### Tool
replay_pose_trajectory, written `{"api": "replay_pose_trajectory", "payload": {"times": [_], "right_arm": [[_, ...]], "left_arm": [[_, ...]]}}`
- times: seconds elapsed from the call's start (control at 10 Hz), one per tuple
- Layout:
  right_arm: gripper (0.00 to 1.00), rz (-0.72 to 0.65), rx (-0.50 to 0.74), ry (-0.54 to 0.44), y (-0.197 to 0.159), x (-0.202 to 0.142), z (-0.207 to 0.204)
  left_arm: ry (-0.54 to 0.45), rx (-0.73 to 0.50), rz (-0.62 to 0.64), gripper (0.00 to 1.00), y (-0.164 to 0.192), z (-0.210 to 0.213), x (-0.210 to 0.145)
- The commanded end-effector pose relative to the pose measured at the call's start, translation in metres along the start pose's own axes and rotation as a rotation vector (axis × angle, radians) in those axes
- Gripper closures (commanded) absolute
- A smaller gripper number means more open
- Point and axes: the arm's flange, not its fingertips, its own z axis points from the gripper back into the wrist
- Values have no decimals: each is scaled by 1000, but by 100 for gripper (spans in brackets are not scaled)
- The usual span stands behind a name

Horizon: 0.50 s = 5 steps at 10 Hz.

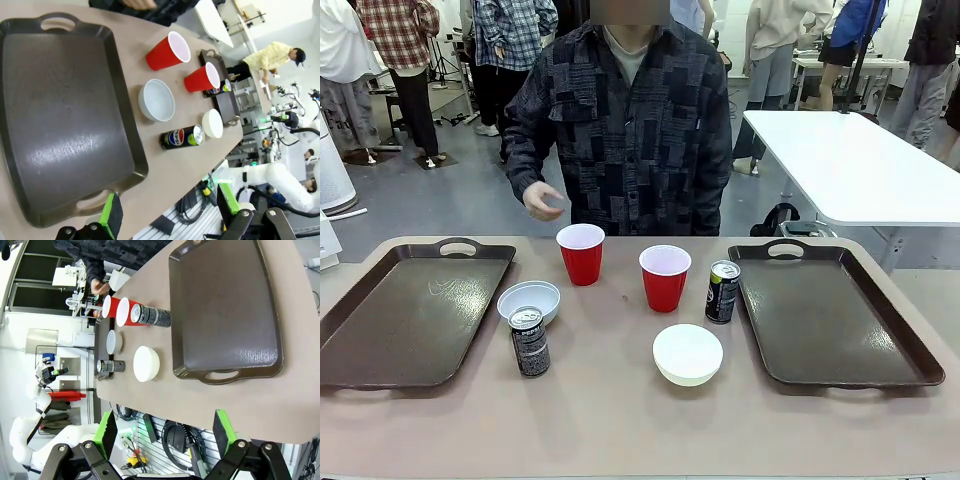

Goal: Prepare tableware on both trays.
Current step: Pick up a Picnic Bowl from the table and place it on a Handle tray.

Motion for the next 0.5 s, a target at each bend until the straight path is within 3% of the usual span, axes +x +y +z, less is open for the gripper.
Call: {"api": "replay_pose_trajectory", "payload": {"times": [0.0,0.4], "right_arm": [[0,5,18,-2,-1,1,0],[0,5,18,-2,-1,1,0]], "left_arm": [[-10,-11,3,0,1,1,0],[-10,-11,3,0,1,1,0]]}}
